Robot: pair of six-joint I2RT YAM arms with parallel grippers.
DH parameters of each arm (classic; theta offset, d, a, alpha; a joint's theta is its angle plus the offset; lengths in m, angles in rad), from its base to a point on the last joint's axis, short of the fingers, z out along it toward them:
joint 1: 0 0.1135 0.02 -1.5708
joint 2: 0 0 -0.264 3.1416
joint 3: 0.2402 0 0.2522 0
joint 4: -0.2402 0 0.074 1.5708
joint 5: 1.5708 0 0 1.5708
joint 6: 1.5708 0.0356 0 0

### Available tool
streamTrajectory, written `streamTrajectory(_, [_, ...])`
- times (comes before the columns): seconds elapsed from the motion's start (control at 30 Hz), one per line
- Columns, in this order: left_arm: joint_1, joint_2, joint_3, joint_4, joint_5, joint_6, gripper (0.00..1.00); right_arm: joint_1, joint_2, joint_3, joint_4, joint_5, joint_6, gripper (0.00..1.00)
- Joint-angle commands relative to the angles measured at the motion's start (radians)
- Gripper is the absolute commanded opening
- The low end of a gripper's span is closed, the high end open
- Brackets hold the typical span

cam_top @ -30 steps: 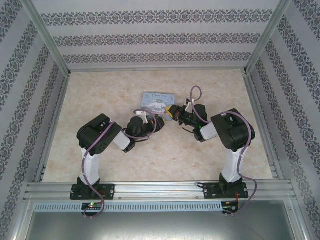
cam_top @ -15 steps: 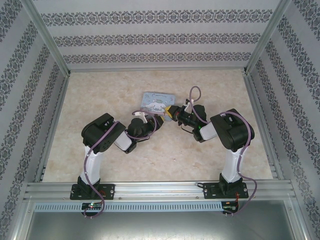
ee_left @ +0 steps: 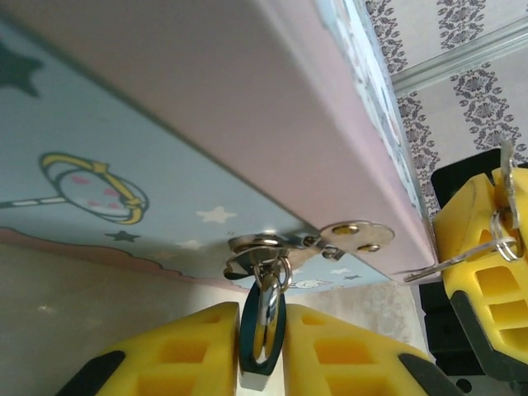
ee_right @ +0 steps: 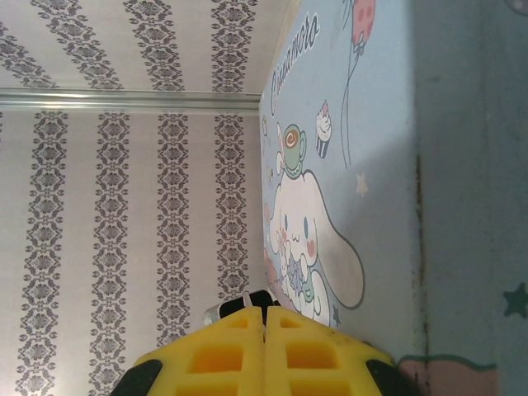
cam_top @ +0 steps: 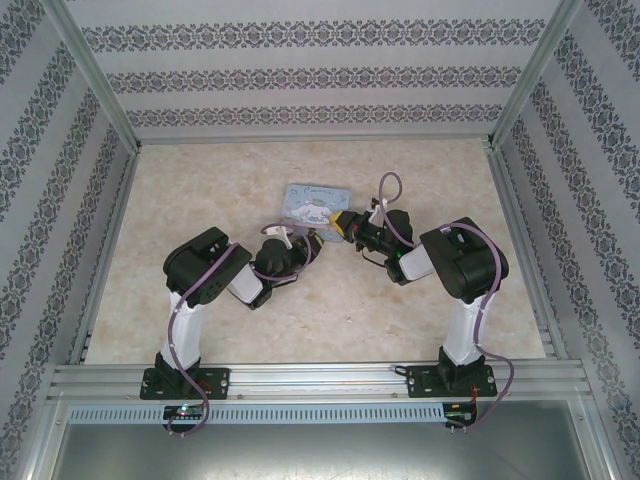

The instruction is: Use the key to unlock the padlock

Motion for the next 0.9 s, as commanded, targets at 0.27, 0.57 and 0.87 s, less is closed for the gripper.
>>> streamTrajectory(0.27, [-0.009,-0.023,-0.006,-0.056,0.022,-0.066,0.0,-0.002,-0.127,-0.061,-0.056,-0.031,-0.035,0.0])
streamTrajectory(0.57, [0.002,-0.085,-0.008,-0.091,0.09,-0.194,0.0,0.014,-0.255,-0.273,-0.033,-0.053,-0.069,0.0])
streamTrajectory(0.87, [0.006,-0.1,-0.018,-0.016,0.139,-0.347,0.0,0.092,-0.249,-0.409,0.029,0.055,-0.054,0.0])
